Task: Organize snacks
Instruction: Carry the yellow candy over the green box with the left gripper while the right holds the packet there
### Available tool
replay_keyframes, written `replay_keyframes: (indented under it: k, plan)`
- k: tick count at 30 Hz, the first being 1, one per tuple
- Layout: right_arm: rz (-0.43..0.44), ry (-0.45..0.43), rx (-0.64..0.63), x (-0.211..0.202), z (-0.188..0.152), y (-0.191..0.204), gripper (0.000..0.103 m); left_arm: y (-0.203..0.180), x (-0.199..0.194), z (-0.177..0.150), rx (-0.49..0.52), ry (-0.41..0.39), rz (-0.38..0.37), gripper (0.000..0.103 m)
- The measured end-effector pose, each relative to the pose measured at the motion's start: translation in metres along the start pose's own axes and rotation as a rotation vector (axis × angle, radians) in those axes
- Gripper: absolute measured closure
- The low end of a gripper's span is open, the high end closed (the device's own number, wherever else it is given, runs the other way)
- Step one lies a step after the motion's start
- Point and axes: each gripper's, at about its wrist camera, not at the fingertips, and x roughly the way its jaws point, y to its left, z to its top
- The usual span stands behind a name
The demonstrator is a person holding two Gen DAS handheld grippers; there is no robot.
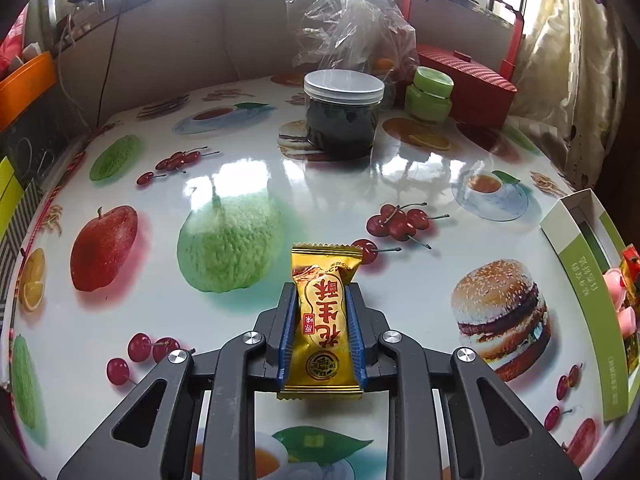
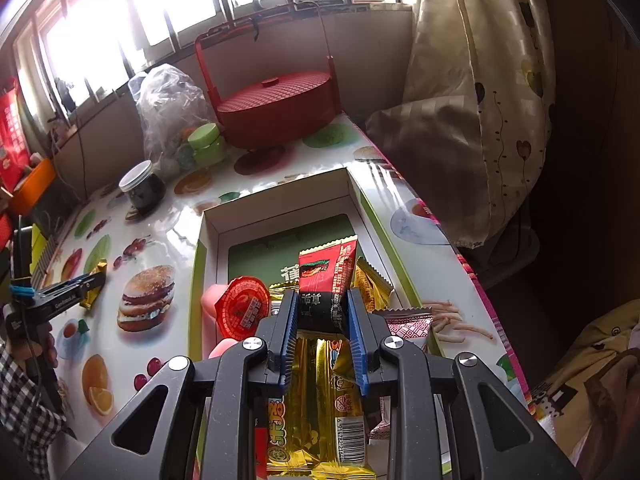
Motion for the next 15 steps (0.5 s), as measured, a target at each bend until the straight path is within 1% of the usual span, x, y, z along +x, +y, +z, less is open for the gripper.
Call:
replay_keyframes:
  k: [4,9,15]
  plan:
    - [0.003,-0.004,0.001,-0.002,-0.001,0.0,0.08,-0.008,-0.01,0.001,0.015,-0.012,-0.016,0.079]
    - [0.013,-0.014,0.001,-0.01,-0.003,0.002,0.08,-0.029,-0.031,0.004,0.034,-0.048,-0.066,0.079]
    - [0.024,-0.025,-0.009,-0.021,-0.004,0.003,0.08,-0.06,-0.048,0.002,0.053,-0.064,-0.135,0.079]
